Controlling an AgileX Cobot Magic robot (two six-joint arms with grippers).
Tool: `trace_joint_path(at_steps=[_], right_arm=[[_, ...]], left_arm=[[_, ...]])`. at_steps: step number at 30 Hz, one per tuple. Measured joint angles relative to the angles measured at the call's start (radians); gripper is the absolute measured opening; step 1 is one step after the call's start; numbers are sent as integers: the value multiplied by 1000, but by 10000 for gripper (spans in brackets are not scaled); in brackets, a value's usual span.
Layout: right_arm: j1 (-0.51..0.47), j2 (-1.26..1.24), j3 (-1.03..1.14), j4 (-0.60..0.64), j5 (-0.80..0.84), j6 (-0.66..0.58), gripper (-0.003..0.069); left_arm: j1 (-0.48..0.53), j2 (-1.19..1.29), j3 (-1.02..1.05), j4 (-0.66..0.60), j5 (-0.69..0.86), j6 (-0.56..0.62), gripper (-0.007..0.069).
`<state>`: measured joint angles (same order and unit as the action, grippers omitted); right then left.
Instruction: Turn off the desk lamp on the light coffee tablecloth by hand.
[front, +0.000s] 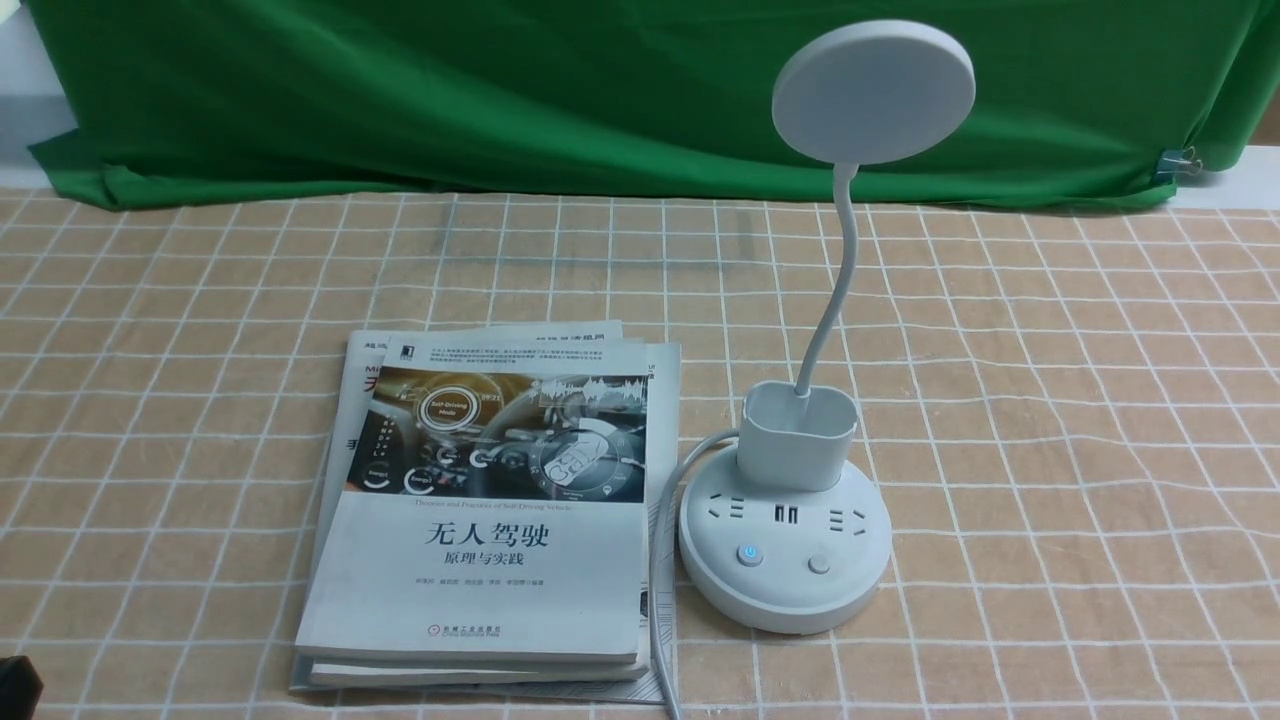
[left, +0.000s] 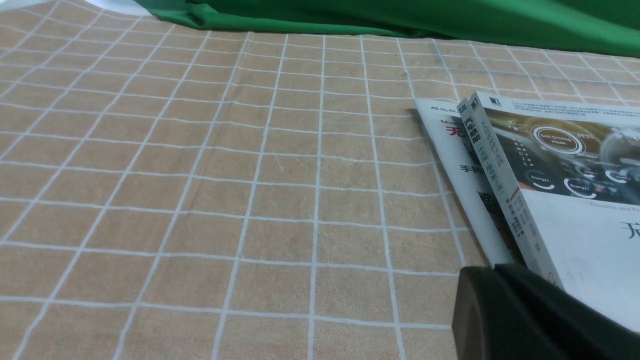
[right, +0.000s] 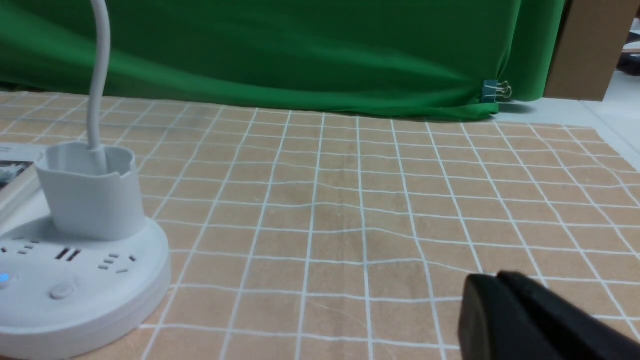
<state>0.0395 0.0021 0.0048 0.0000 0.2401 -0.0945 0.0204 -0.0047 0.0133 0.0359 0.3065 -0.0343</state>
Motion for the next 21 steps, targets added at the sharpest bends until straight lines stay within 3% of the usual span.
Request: trace_joint_path(at_steps=[21], right_arm=[[0, 0, 0, 0, 3, -2, 64]], left_arm=[[0, 0, 0, 0, 0, 0, 5]])
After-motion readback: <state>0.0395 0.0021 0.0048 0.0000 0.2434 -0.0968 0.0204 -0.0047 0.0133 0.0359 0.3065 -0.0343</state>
